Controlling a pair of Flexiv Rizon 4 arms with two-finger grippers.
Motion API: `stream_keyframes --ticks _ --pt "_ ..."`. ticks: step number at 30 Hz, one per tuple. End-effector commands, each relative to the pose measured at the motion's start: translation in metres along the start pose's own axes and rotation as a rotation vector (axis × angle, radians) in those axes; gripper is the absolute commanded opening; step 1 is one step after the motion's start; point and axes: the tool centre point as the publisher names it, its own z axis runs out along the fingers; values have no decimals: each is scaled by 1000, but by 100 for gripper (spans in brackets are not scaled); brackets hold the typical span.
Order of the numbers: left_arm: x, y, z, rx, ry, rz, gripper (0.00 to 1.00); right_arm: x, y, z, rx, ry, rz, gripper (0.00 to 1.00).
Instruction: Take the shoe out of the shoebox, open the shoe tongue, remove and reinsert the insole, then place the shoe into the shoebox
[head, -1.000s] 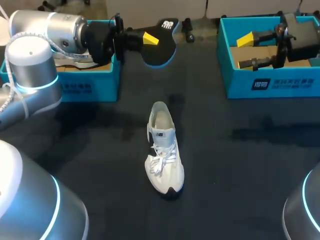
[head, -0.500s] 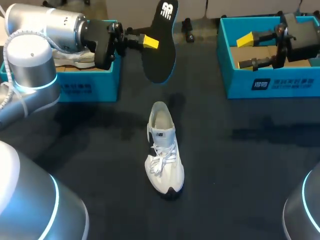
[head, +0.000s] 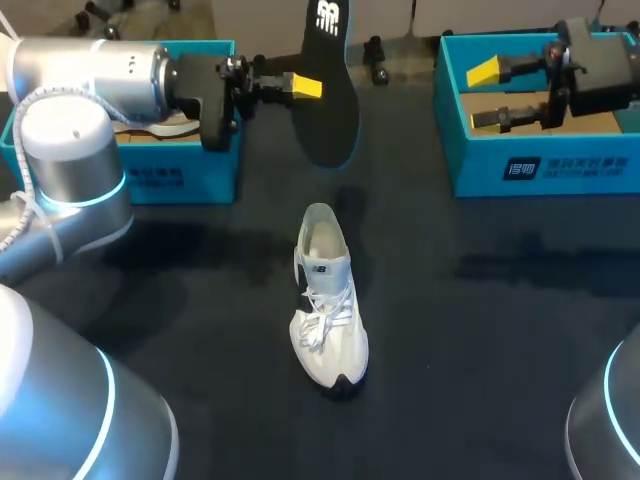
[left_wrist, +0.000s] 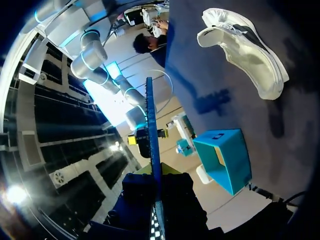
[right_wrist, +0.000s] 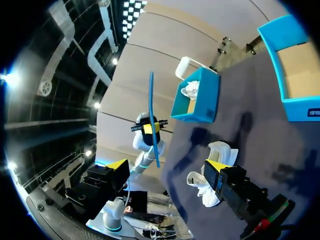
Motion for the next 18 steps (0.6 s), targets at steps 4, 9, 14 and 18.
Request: stream_keyframes --ticks 4,9,14,18 --pt "-2 -3 8 -30 2 -10 0 4 8 17 22 -10 -14 100" --pt "-1 -1 22 -41 -7 -32 0 7 14 28 1 -26 -64 100" --pt "-1 -1 35 -46 -14 -34 0 9 22 38 -7 -35 -93 93" --pt "0 -1 43 -66 -12 -61 0 8 27 49 14 -27 -101 47"
